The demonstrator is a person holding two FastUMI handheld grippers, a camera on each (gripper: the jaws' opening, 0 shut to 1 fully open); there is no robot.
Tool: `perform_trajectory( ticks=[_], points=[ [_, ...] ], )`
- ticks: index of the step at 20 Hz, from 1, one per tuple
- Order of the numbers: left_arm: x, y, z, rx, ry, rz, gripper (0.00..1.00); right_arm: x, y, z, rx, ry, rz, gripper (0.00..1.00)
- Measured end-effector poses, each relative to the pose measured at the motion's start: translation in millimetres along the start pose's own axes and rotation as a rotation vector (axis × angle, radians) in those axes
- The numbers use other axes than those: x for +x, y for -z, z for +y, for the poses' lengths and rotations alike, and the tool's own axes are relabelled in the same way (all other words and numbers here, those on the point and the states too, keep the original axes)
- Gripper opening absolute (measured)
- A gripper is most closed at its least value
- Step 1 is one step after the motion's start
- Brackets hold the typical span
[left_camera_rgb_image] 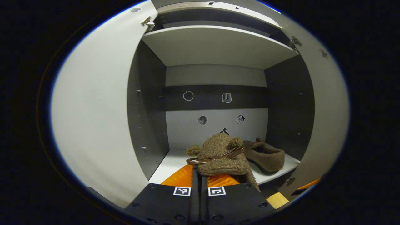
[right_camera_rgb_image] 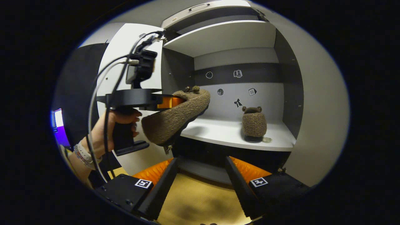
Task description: Grab one shoe with the right hand and put it into the shoe cabinet, grab the other shoe with the left hand and put it into the shoe cabinet; then close the right door with the right hand and the left door with the left hand.
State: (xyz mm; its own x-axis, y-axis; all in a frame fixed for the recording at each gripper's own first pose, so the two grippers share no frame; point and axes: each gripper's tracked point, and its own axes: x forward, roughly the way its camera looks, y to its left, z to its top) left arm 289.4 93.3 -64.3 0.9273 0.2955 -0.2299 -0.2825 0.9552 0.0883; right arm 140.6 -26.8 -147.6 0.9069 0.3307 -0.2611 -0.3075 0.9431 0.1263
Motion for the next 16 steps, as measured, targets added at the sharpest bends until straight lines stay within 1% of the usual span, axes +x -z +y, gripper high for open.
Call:
perform_trajectory(
  ticks=[2, 4, 7, 9, 11, 12, 13, 14, 15, 16],
  points=[
    [37, 2, -2, -0.016, 0.015, 0.029, 0.06, 11, 3, -7, 0.038, -0.001, 0.017, 0.98],
    [74, 6, 1, -0.030, 0.016, 0.053, 0.06, 21, 5, -15, 0.050, 0.008, 0.028, 0.98],
    [123, 26, 8, -0.021, 0.008, 0.143, 0.06, 31, 4, -20, 0.047, 0.015, 0.031, 0.98],
    [144, 36, 8, -0.018, 0.024, 0.181, 0.06, 35, 4, -23, 0.033, 0.023, 0.037, 0.98],
    [150, 39, 8, -0.014, 0.028, 0.189, 0.06, 36, 6, -26, 0.025, 0.025, 0.047, 0.98],
    [150, 40, 9, -0.013, 0.026, 0.191, 0.09, 36, 6, -27, 0.021, 0.028, 0.050, 0.98],
    [149, 40, 10, -0.003, 0.022, 0.195, 0.16, 36, 7, -27, 0.013, 0.034, 0.051, 0.98],
    [147, 39, 8, 0.008, 0.016, 0.194, 0.27, 36, 7, -28, 0.004, 0.037, 0.053, 0.98],
    [143, 38, 10, 0.018, 0.008, 0.194, 0.32, 36, 6, -28, -0.001, 0.035, 0.052, 0.98],
    [139, 34, 12, 0.022, 0.005, 0.182, 0.44, 36, 4, -25, -0.003, 0.031, 0.045, 0.98]
  ],
)
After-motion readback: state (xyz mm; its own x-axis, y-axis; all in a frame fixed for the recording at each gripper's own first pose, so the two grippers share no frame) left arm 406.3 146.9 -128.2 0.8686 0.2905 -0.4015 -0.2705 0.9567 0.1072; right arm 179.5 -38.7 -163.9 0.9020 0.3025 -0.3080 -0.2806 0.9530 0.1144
